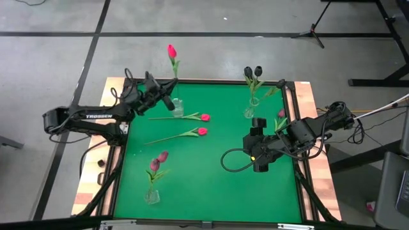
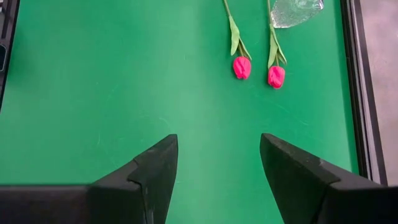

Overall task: Sort flowers into vase by color
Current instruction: Put the bottom pink flower into the top left transparent vase, then put the top pink flower into the top left transparent vase

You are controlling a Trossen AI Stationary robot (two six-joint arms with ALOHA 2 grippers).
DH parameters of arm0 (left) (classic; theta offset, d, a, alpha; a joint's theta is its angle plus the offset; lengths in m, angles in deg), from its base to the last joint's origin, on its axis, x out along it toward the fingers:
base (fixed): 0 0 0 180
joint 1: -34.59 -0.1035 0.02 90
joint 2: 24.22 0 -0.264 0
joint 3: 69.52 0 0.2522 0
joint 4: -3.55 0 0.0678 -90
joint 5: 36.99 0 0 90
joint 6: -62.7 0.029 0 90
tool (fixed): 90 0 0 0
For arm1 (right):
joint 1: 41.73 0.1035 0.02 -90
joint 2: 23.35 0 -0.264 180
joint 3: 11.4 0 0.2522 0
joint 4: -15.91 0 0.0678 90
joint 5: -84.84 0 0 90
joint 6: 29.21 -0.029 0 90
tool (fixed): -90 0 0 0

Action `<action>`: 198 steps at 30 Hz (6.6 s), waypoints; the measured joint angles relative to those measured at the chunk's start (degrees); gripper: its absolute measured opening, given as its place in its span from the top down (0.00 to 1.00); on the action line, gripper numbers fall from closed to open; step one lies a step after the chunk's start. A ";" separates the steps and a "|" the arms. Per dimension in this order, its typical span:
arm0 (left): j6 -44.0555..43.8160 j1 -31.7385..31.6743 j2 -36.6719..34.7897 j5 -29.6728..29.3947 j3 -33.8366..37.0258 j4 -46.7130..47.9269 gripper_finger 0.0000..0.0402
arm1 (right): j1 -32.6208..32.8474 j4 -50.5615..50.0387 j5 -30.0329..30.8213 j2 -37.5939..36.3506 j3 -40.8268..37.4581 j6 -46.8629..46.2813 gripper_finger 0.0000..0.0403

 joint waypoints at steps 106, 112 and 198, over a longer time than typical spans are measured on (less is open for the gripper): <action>-7.67 -1.43 3.12 -0.83 17.38 -12.71 0.62 | -0.03 3.43 -1.30 1.42 0.00 0.94 0.44; -18.08 0.07 -5.27 -0.82 17.38 1.04 0.62 | -0.03 3.30 -1.30 1.42 0.00 0.96 0.44; 8.55 0.15 0.34 9.78 17.38 36.19 0.62 | -0.03 3.15 -0.62 1.40 0.02 3.54 0.44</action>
